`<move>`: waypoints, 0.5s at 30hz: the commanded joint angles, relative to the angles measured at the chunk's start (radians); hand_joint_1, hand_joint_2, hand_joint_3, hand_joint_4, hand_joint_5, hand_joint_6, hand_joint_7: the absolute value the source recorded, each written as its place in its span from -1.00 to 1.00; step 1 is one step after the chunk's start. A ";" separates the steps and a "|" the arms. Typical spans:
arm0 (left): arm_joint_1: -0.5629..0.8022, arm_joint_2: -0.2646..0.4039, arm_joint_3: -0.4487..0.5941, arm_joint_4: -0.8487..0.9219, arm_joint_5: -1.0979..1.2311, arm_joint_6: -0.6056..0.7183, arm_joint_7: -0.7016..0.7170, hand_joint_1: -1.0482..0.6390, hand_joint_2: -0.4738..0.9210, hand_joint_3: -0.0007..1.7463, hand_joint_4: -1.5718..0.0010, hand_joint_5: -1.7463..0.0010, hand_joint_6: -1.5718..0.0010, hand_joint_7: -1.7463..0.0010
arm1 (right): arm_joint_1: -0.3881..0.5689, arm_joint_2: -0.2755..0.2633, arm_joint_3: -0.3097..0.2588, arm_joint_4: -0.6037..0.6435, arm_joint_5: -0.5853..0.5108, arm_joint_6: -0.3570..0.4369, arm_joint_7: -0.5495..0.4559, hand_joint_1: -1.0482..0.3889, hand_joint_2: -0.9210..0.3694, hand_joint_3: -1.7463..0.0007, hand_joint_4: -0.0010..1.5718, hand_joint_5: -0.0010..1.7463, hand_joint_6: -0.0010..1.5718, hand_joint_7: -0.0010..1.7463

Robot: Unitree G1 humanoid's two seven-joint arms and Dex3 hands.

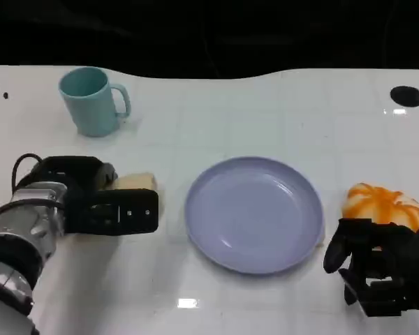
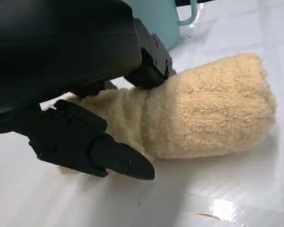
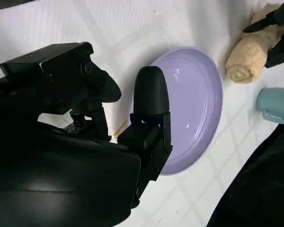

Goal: Grasp the towel on the left side of the plate with the left hand and place it into the plate.

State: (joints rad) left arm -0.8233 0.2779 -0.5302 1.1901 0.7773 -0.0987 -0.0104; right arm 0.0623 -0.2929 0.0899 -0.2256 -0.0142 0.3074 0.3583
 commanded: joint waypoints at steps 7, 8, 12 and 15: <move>0.056 0.011 0.003 0.039 -0.037 -0.108 0.219 -0.03 1.00 -0.58 0.07 -1.00 0.24 -0.85 | 0.001 -0.014 -0.009 -0.003 -0.002 0.004 -0.002 0.56 -0.58 -0.17 -0.15 0.89 -0.16 0.67; 0.066 0.012 0.017 0.037 -0.052 -0.128 0.259 -0.02 1.00 -0.61 0.04 -1.00 0.27 -0.94 | 0.001 -0.014 -0.009 -0.003 -0.001 0.005 -0.002 0.56 -0.58 -0.17 -0.15 0.89 -0.16 0.67; 0.096 0.017 0.055 0.029 -0.090 -0.187 0.365 0.02 0.97 -0.65 0.00 -1.00 0.28 -1.00 | 0.001 -0.013 -0.009 -0.004 -0.002 0.003 -0.003 0.57 -0.59 -0.16 -0.15 0.89 -0.16 0.66; 0.111 0.023 0.068 0.015 -0.103 -0.209 0.405 0.02 0.98 -0.64 -0.01 -1.00 0.28 -1.00 | 0.002 -0.011 -0.011 -0.006 0.002 0.007 -0.002 0.57 -0.60 -0.15 -0.15 0.89 -0.15 0.67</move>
State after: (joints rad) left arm -0.7302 0.2765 -0.4762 1.2192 0.6915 -0.2887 0.3540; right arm 0.0618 -0.2929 0.0899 -0.2252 -0.0144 0.3078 0.3580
